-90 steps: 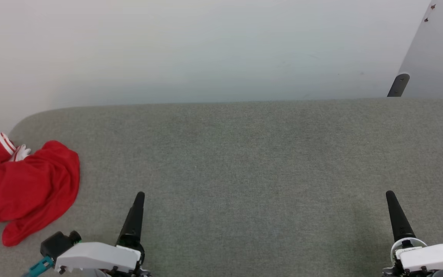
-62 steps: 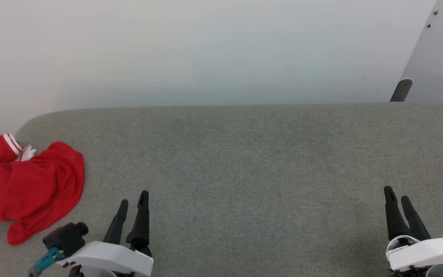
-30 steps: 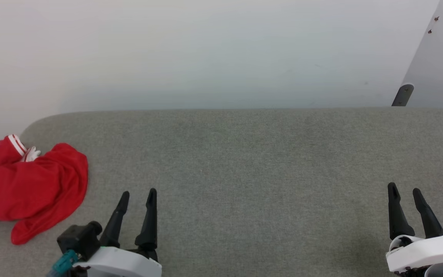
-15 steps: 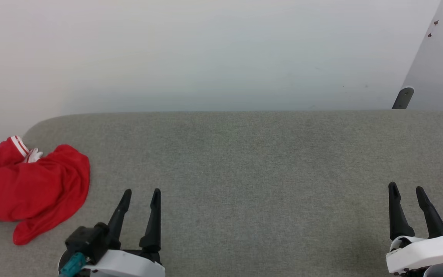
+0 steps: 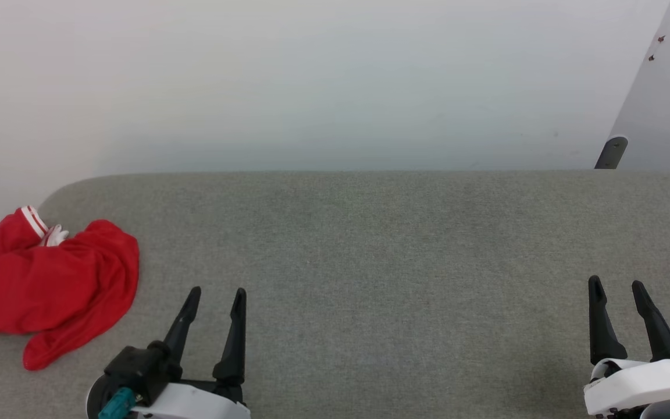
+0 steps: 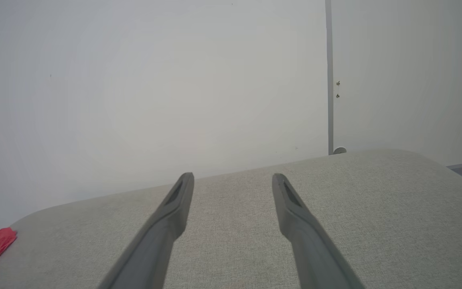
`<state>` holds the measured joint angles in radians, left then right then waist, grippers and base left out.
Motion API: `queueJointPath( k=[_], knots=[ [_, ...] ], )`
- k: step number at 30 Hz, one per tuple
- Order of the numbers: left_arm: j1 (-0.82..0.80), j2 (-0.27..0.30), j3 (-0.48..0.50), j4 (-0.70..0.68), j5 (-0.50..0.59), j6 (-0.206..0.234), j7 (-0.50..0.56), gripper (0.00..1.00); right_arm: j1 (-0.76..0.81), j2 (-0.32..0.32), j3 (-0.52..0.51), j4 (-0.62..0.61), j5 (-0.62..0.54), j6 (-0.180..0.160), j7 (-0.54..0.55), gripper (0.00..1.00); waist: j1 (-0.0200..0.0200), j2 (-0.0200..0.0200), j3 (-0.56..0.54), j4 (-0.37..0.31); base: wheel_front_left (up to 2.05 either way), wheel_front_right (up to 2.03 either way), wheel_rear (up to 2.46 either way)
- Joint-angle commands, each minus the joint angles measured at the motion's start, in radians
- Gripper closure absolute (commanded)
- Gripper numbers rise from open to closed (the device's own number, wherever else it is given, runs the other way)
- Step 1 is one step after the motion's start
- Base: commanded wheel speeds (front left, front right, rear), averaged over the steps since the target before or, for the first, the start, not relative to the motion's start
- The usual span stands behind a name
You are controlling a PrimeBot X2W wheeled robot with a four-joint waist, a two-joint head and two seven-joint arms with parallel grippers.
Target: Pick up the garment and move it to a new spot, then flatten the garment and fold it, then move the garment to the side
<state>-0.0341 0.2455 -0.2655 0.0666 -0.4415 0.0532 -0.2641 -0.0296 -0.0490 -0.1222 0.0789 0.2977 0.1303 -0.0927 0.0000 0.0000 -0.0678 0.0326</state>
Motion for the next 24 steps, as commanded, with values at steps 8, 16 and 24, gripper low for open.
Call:
queueJointPath(
  k=[8,16,24],
  knots=[
    [0.01,0.009,-0.003,-0.007,-0.004,0.007,0.0,0.0,0.016,-0.002,-0.003,-0.007,-0.002,0.001,0.0,0.0,0.0,0.0,0.0,0.001,0.0,0.0,0.0],
    [0.002,0.012,0.003,0.003,-0.012,0.014,0.0,0.0,0.018,-0.002,0.004,-0.01,-0.01,0.001,0.008,0.0,0.0,0.0,-0.004,0.015,0.0,0.0,0.0],
    [-0.005,0.012,0.036,-0.012,-0.006,0.065,0.006,0.0,-0.005,-0.002,0.054,0.0,0.008,0.001,0.022,0.0,0.0,0.0,-0.02,0.116,0.0,0.0,0.0]
  ],
)
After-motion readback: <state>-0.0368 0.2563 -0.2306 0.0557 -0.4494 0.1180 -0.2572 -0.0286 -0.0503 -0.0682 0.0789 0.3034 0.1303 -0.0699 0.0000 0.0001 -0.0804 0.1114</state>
